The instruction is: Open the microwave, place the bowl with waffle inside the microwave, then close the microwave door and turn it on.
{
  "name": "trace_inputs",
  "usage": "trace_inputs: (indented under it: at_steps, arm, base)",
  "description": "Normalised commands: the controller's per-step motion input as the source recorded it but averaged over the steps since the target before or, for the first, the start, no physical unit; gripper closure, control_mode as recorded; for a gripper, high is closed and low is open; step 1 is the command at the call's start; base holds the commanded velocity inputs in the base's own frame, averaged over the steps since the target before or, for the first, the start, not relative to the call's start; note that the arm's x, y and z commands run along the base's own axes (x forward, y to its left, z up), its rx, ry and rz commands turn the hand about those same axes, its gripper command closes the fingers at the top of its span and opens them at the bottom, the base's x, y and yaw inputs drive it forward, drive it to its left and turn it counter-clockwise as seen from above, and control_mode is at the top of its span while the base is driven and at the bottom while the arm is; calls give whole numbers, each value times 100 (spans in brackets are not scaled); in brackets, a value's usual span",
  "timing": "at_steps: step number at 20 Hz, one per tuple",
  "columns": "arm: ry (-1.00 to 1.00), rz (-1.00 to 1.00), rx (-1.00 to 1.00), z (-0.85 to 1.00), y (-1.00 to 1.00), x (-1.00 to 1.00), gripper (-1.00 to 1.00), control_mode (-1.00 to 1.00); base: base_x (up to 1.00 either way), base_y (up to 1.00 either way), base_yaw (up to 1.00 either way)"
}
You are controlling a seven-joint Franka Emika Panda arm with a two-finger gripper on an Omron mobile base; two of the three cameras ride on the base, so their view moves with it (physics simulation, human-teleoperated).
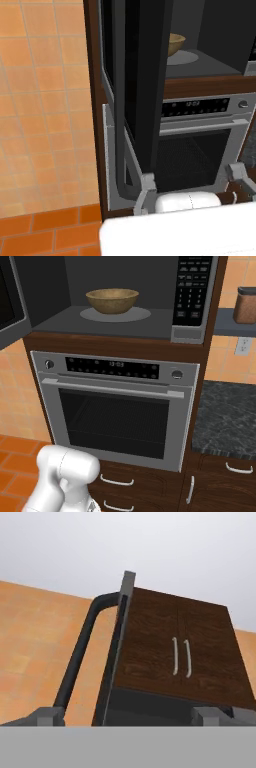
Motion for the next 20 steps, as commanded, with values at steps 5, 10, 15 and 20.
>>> trace_inputs:
  at_steps: [5, 10, 15, 20]
  arm:
    - [5, 0, -15, 5, 94, 14, -100, -100]
    - [15, -1, -11, 0, 47, 40, -100, -100]
    - [11, -16, -6, 0, 34, 38, -100, -100]
    - [3, -32, 0, -1, 1, 40, -100, -100]
  base:
    - [0, 0, 0]
    - [0, 0, 0]
    - [0, 0, 0]
    - [0, 0, 0]
